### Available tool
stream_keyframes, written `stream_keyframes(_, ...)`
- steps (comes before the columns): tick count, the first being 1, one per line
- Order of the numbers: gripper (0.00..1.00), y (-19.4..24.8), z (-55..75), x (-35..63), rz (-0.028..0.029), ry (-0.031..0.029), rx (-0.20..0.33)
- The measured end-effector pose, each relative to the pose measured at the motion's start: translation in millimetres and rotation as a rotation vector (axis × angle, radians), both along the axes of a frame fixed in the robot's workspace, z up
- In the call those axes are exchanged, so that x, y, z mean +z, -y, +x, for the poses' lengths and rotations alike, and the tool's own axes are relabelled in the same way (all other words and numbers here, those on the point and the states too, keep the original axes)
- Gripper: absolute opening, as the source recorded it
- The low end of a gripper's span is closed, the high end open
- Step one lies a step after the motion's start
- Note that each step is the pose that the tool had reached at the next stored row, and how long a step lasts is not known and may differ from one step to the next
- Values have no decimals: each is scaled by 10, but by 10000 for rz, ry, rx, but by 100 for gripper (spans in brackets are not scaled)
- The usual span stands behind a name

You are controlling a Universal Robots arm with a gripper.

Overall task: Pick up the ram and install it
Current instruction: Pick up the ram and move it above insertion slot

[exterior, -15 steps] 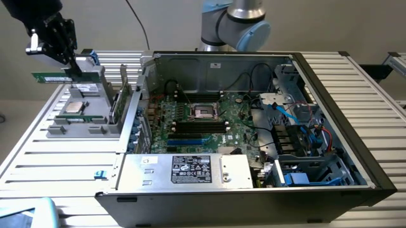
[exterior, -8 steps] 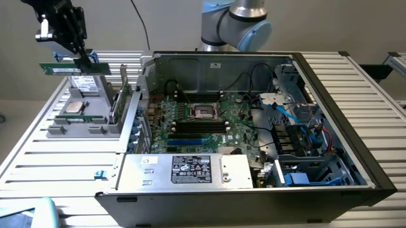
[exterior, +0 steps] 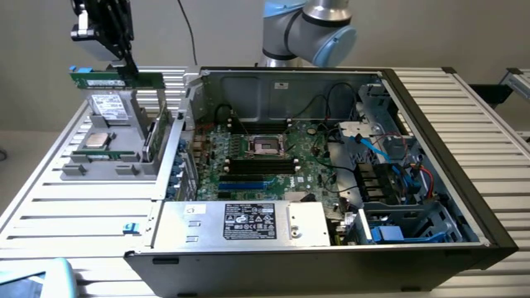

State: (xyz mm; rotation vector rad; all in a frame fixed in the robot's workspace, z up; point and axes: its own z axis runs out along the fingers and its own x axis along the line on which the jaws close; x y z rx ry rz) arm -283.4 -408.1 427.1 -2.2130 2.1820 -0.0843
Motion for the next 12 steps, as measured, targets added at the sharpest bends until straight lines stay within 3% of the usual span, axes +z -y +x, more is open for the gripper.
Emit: stream_keyframes(12, 14, 6, 545, 57, 1, -44, 0)
